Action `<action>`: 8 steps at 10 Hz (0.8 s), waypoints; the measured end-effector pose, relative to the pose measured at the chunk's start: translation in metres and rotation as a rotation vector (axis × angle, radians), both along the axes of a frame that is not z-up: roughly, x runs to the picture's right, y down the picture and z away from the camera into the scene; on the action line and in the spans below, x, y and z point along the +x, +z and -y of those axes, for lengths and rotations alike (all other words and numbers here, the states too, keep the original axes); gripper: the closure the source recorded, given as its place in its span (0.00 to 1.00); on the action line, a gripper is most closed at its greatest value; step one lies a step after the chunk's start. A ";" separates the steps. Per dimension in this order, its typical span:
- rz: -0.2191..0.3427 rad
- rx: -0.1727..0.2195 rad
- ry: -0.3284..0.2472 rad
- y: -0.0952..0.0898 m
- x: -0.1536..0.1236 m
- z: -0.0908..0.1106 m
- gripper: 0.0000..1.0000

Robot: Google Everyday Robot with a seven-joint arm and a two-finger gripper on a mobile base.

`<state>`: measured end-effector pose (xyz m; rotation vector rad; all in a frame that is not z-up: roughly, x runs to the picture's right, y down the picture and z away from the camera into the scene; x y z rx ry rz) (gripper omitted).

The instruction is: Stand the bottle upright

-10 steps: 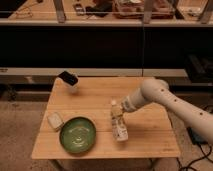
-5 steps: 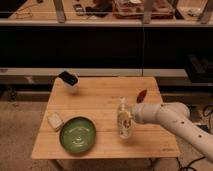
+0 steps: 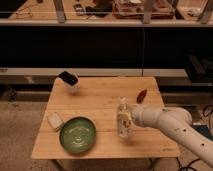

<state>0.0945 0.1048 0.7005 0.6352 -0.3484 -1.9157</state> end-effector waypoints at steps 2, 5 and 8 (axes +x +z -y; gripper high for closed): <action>0.033 0.108 -0.011 0.009 -0.017 0.015 0.82; 0.073 0.192 -0.050 0.023 -0.039 0.018 0.82; 0.100 0.218 -0.075 0.037 -0.055 0.017 0.82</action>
